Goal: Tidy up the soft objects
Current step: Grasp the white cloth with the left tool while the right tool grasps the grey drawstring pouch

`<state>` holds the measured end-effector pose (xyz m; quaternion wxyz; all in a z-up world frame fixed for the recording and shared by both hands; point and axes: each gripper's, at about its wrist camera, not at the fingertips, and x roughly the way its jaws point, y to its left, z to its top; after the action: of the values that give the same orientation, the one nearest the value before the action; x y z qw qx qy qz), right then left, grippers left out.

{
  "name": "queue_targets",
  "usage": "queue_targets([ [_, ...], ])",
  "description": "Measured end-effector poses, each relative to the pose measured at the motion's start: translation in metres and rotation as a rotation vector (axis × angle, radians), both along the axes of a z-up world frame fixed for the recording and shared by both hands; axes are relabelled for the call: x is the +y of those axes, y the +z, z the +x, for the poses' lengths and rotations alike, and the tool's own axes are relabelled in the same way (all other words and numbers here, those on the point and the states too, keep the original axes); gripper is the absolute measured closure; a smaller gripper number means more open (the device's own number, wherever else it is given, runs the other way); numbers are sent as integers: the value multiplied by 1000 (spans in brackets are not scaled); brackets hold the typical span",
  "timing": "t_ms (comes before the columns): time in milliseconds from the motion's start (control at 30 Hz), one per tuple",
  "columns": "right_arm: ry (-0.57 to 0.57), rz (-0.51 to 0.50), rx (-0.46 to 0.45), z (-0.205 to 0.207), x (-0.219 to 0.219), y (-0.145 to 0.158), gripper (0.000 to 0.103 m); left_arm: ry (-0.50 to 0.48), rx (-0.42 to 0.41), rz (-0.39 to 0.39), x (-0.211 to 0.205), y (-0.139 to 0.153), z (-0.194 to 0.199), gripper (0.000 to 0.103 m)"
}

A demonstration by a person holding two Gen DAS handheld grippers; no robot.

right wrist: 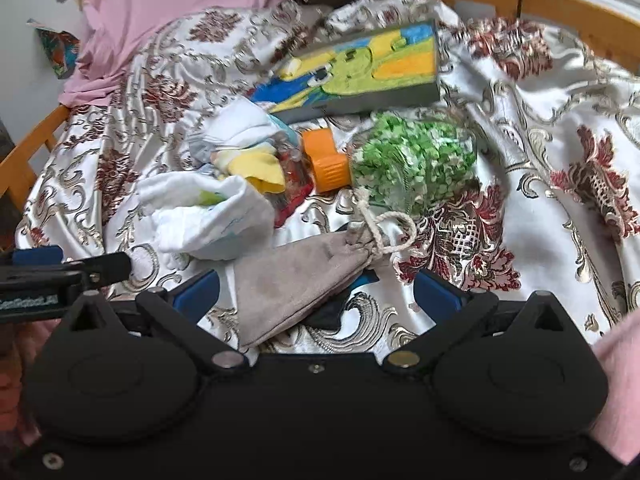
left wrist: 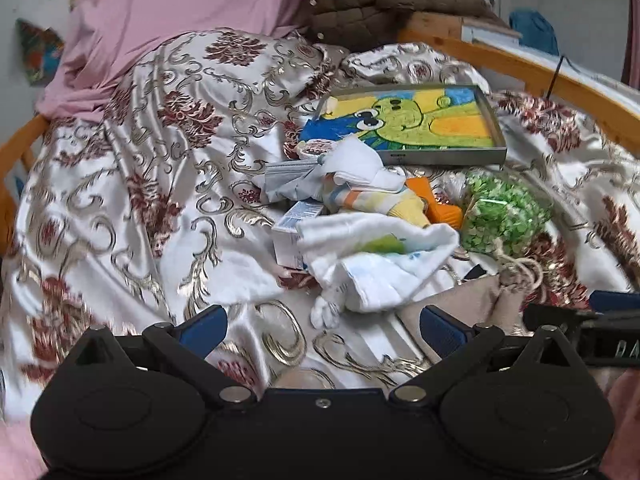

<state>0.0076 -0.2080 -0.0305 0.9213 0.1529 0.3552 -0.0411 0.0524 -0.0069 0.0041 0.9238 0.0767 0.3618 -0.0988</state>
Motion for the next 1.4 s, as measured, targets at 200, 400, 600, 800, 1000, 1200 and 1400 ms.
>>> queue_targets([
  [200,-20,130,136,44,-28,-8,0,-77,22,61,-11,-4,23,1],
  [400,-80,286,286,88,-56,-29,0,-230,-64,157,-35,0,35,1],
  [600,-78,412,320,108,-68,-49,0,-381,-85,206,-48,-6,58,1],
  [800,-75,498,327,116,-76,-65,1,-494,-42,196,-56,-23,66,1],
  [1000,-59,564,272,114,-80,-61,1,-557,-41,220,-61,-32,69,2],
  [1200,-28,632,262,109,-81,-57,7,-517,32,236,-58,-43,84,5],
  [1400,-23,617,264,108,-77,-58,20,-490,39,228,-54,-41,90,34],
])
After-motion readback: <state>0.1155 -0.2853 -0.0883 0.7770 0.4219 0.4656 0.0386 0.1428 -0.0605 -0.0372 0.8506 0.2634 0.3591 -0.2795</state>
